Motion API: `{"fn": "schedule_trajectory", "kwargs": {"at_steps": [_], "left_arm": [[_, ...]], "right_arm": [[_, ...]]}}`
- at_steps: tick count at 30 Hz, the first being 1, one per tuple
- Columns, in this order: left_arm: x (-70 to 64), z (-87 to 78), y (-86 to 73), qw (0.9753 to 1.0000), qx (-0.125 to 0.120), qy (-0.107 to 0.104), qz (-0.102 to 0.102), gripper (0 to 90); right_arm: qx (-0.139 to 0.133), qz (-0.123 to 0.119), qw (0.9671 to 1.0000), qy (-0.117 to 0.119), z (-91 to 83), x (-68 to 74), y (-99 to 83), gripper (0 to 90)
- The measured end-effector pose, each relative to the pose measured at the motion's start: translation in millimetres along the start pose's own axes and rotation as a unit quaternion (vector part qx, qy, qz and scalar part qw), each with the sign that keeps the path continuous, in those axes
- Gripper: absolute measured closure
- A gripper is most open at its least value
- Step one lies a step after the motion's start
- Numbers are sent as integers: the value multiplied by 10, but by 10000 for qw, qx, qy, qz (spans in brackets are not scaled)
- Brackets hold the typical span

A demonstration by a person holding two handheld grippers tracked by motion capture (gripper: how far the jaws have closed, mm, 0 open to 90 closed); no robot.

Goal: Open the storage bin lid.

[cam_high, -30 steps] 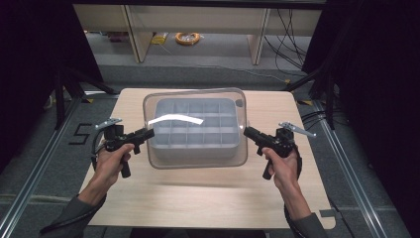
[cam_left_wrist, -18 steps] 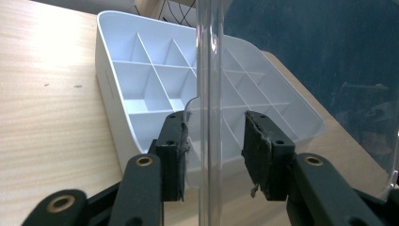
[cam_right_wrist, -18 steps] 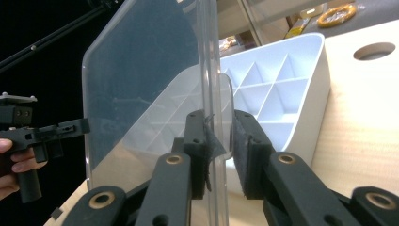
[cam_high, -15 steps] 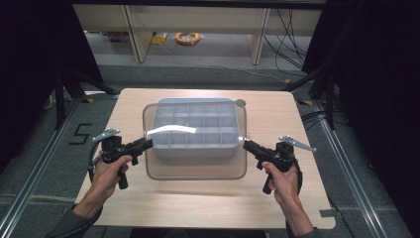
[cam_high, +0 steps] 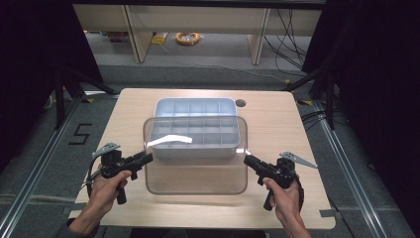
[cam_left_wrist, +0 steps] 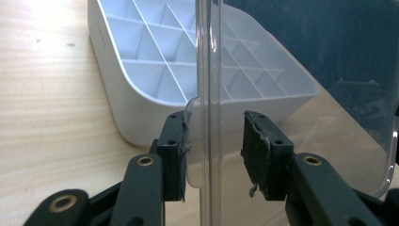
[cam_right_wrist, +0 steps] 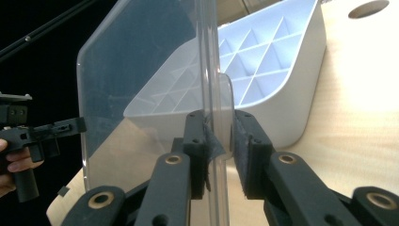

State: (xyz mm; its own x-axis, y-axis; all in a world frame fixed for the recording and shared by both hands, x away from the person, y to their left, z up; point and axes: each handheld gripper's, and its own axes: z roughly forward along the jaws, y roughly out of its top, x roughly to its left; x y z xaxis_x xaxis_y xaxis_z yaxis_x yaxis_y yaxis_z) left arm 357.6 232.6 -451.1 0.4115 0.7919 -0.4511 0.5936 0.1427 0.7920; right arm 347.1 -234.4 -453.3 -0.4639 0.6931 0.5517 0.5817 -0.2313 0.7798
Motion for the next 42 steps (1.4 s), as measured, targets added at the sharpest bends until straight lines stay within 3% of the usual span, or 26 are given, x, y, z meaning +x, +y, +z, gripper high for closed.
{"fn": "schedule_trajectory", "kwargs": {"at_steps": [1, 2, 4, 8, 9, 14, 15, 21, 23, 24, 25, 27, 28, 29, 32, 33, 37, 40, 41, 42], "left_arm": [[4, -7, -16, 10000, 21, 17, 13, 610], [6, -10, -25, 10000, 25, 25, 12, 610], [13, -29, -47, 10000, 29, 19, 7, 608], [0, -84, -99, 10000, 25, 28, -7, 607], [2, -94, -108, 10000, 21, 17, -6, 607], [-1, -149, -160, 10000, 10, -27, -28, 604], [0, -158, -172, 10000, 22, -19, -52, 605], [-7, -152, -226, 10000, 71, -23, -21, 604], [6, -160, -226, 9999, 122, 1, -14, 606], [16, -162, -229, 9999, 135, 6, -1, 603], [30, -165, -235, 9999, 151, -13, -23, 604], [44, -173, -258, 9998, 199, 9, -41, 604], [47, -181, -276, 9997, 255, 43, -34, 600], [48, -183, -287, 9996, 265, 47, -57, 601], [72, -173, -335, 9996, 282, -47, -64, 603], [84, -174, -346, 9992, 398, -55, -52, 604], [103, -133, -410, 9985, 535, -99, -105, 598], [106, -110, -431, 9981, 605, -101, -39, 595], [105, -96, -440, 9984, 553, -118, -73, 595], [110, -94, -440, 9977, 670, -96, -48, 594]], "right_arm": [[17, 60, 10000, 47, -8, 8, -21, 769], [-5, -87, 10000, 8, -9, -13, -38, 769], [47, 7, 10000, 38, -19, 14, -75, 769], [30, -35, 10000, 77, -33, 23, -142, 769], [105, 78, 9999, 23, -56, 48, -161, 769], [145, 8, 9999, 4, -96, 86, -244, 768], [136, 178, 9997, 114, -103, 104, -265, 766], [166, 107, 9998, 89, -119, 95, -325, 756], [186, 114, 9997, 89, -119, 90, -340, 756], [217, 268, 9994, 72, -117, 120, -349, 757], [223, 48, 9997, 125, -101, 89, -356, 757], [305, 241, 9992, 44, -105, 125, -380, 758], [258, 116, 9995, 116, -98, 107, -390, 758], [332, 236, 9991, 65, -102, 125, -400, 758], [321, 155, 9993, 59, -106, 112, -424, 758], [338, 143, 9993, 69, -108, 105, -434, 759], [412, 277, 9988, 29, -108, 90, -476, 755], [466, 232, 9986, 88, -110, 27, -498, 749], [469, 243, 9986, 8, -106, 14, -507, 748], [520, 359, 9980, 1, -108, 26, -511, 744]]}}
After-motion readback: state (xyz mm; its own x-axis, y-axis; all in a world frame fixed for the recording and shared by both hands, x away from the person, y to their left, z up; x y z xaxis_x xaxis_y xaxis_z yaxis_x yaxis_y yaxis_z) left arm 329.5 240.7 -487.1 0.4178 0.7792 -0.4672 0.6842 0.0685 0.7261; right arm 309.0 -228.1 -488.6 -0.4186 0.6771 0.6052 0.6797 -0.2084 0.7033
